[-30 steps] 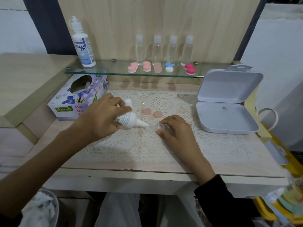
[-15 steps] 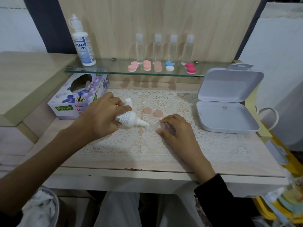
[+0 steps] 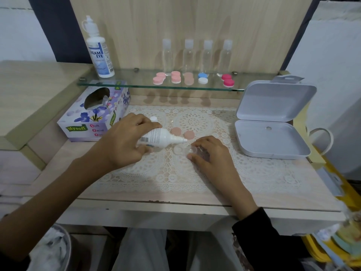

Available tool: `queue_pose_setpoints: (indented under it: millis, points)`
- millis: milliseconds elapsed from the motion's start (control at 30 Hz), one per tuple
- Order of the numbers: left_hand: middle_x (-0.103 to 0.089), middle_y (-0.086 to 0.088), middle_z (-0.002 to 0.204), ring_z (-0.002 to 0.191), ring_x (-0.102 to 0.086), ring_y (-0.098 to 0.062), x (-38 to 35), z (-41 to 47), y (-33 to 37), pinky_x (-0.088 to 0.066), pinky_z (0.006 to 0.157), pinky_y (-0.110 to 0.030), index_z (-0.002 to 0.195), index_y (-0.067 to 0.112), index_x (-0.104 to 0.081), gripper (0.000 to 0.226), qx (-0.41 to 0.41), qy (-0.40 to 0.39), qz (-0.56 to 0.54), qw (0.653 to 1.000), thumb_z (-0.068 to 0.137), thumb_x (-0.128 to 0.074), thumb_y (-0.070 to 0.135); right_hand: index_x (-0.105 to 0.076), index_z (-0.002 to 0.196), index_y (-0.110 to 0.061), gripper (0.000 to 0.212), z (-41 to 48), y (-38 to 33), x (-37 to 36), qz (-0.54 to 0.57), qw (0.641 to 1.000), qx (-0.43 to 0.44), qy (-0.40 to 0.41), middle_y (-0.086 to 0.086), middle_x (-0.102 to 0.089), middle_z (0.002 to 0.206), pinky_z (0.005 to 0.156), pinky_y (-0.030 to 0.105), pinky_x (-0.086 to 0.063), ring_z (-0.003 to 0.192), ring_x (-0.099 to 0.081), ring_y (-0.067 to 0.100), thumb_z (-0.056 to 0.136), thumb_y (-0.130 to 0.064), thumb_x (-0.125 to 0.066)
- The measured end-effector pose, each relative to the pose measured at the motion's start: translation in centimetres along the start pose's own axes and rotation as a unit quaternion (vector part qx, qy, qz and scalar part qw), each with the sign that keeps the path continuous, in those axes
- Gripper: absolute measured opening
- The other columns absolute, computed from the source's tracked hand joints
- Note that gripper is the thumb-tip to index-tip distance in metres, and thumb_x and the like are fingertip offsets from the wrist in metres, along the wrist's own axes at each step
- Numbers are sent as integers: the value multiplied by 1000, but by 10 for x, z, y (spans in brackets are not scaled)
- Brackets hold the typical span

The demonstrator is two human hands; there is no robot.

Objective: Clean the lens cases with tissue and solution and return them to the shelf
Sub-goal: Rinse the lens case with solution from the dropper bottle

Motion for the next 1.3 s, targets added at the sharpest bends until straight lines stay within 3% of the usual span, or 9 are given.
queue_pose_setpoints:
  millis: [233,667,1167,1300]
  points:
    - [-59,-6,105,97,-51,-26,-7,12,15,-45,73,-39,123,16,-60,66,-29,-30,38,998,63,-84,11,-68,106,-11,24,0,-1,-1,2,1000,3,2,-4,-59,105,78,8,-32,96,-50,9,85,-23,-71]
    - [-62,-12,95,86,-55,-33,-1,29,30,-50,67,-46,111,11,-67,67,-93,-36,90,991,48,-85,-1,-68,108,-12,27,0,0,-1,-7,1000,0,5,-4,-59,106,76,9,-33,94,-48,8,84,-24,-72]
    - [-63,-14,84,78,-58,-35,4,30,37,-47,62,-41,102,6,-71,59,-99,-18,90,991,46,-84,-4,-68,107,-11,27,0,0,-1,-3,1000,0,3,-4,-59,105,76,10,-33,95,-50,10,84,-24,-72]
    - [-63,-14,83,77,-58,-35,4,30,37,-46,61,-41,103,6,-71,59,-96,-16,93,991,46,-84,-5,-68,107,-11,27,0,0,-2,-3,1000,-2,4,-4,-59,104,77,19,-37,96,-50,11,84,-24,-72]
Point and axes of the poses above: each hand's wrist, its own z-axis towards the middle knuckle, its own x-axis out of the back of the hand, y = z × x, the point moved 7 cm from there along z, towards the middle knuckle
